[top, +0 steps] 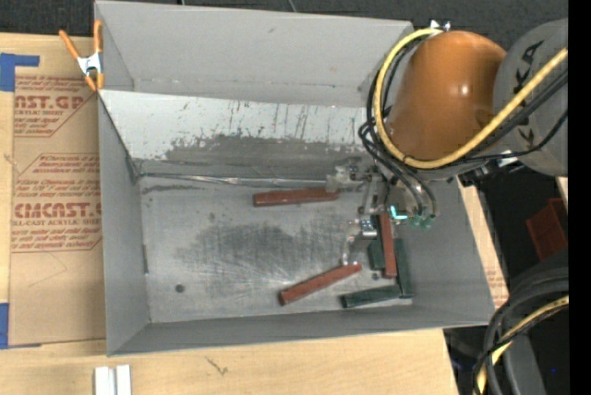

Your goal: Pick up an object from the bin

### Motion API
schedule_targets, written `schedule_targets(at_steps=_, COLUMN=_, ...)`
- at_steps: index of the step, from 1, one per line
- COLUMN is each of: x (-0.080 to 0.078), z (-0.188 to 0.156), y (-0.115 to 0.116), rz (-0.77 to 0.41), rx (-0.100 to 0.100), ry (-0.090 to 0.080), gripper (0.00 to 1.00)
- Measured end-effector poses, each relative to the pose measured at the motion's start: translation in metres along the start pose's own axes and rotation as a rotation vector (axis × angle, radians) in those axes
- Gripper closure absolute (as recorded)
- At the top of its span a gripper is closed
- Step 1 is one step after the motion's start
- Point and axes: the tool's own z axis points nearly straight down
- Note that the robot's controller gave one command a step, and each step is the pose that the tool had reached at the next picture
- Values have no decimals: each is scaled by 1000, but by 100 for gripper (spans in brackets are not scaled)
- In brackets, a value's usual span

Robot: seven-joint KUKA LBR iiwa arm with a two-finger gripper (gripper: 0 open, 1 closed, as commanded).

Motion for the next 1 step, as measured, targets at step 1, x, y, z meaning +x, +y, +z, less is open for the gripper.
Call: schedule_targets(at_steps=1, x=-2, z=-3, y=0, rz=0, rx=0, ry=-8, gripper=0)
